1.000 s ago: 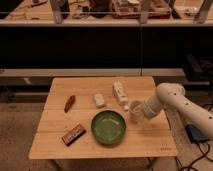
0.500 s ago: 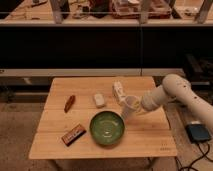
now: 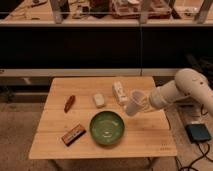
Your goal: Pick up the ceramic cup
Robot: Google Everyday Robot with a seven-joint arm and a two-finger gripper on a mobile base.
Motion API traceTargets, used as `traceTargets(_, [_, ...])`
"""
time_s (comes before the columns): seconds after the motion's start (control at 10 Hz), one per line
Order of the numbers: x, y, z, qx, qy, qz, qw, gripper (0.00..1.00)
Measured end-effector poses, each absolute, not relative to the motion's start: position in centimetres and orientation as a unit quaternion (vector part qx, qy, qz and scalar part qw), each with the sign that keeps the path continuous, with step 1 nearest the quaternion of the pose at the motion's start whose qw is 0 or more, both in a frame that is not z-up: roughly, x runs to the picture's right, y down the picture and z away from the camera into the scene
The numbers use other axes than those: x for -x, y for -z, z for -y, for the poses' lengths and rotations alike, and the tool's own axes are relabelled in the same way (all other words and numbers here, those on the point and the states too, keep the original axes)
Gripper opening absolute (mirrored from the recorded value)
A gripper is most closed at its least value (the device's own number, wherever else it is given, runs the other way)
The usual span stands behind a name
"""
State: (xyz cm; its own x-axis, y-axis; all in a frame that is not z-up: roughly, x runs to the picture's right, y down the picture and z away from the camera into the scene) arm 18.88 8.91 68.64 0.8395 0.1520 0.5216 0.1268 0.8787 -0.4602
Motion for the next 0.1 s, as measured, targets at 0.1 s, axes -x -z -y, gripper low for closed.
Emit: traceTargets(0.1, [-18.97, -67.68, -8.64, 0.246, -0.002, 0.276, 0.929, 0.0])
